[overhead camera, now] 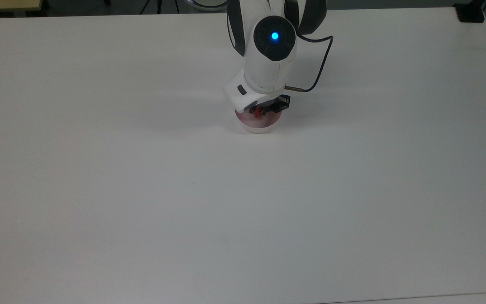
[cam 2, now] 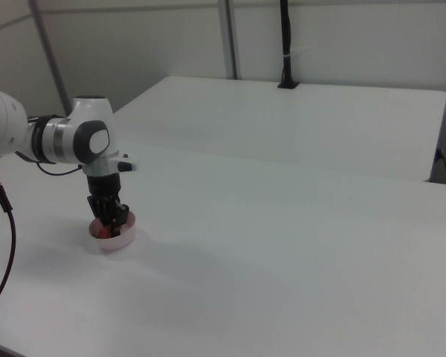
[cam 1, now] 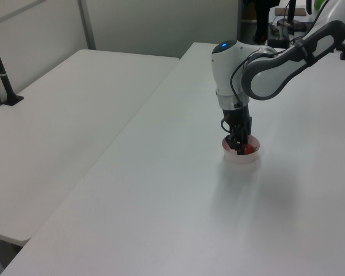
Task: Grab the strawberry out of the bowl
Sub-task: 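Close the gripper on the strawberry, then lift the strawberry up out of the bowl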
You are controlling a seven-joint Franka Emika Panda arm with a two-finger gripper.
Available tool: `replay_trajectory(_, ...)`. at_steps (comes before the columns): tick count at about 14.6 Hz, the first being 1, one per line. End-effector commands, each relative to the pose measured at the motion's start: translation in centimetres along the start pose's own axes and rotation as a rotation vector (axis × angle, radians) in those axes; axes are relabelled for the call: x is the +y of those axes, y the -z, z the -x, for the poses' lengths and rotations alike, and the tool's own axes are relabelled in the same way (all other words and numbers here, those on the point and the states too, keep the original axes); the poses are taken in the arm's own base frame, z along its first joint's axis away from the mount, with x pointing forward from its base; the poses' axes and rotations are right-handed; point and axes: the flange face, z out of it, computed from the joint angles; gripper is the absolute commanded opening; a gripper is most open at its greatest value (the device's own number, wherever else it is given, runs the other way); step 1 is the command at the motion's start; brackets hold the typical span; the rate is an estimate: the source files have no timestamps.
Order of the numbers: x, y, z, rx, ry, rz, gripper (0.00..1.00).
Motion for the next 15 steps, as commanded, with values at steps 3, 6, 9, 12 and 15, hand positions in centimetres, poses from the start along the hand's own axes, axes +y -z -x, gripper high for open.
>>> replay_trajectory(3, 0.7, 3.0, 0.9, 0.045, -0.022, -0.005, 0.27)
replay_trajectory(6, 2.2, 6.6, 1.3, 0.095, -0.038, -0.025, 0.27)
replay_trajectory(9, 4.4, 9.3, 2.1, 0.095, -0.042, -0.019, 0.27)
replay_trajectory(12, 7.8, 11.1, 2.8, 0.06, 0.003, 0.001, 0.28)
replay_trajectory(15, 12.5, 11.1, 1.4, 0.065, 0.036, 0.031, 0.28)
